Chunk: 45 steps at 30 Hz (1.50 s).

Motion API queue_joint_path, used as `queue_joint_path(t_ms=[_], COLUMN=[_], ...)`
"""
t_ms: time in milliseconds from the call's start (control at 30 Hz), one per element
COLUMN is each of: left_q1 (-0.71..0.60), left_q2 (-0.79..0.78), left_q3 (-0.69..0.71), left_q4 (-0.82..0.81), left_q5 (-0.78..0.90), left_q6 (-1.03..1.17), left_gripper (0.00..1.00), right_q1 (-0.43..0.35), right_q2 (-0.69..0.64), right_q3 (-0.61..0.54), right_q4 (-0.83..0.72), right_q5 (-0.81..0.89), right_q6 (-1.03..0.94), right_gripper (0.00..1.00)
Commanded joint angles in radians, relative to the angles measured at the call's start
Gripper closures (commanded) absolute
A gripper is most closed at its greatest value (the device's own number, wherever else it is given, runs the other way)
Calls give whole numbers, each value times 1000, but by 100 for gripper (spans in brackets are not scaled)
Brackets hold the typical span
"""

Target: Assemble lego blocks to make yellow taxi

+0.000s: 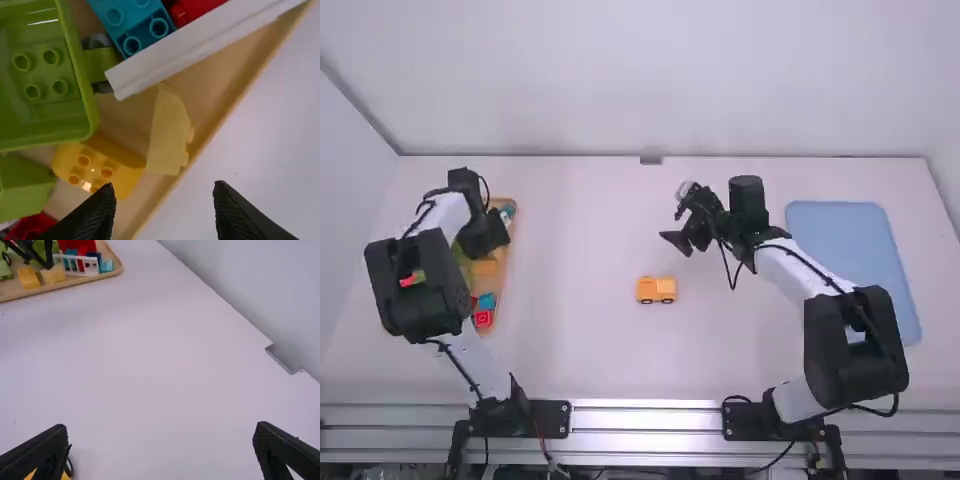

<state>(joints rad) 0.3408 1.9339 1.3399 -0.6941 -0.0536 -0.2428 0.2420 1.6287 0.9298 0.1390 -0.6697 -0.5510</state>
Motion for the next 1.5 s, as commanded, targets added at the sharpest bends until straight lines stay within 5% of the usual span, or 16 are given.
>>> queue_joint_path(t_ms=[0,1000,1467], left_q1=[16,19,19], left_q2=[6,73,75], left_q3=[-31,-77,-109], left_q4=[16,172,230], left_q5=[-15,11,11], left_q6=[8,50,129], left_gripper=[50,67,52], right_q1=[0,0,0], right_q2=[4,4,4], right_q3=[7,7,7], right_q4=[-8,-27,-43], right_q5=[-2,-3,-4], right_q6=[5,5,6], right_gripper=[2,2,2])
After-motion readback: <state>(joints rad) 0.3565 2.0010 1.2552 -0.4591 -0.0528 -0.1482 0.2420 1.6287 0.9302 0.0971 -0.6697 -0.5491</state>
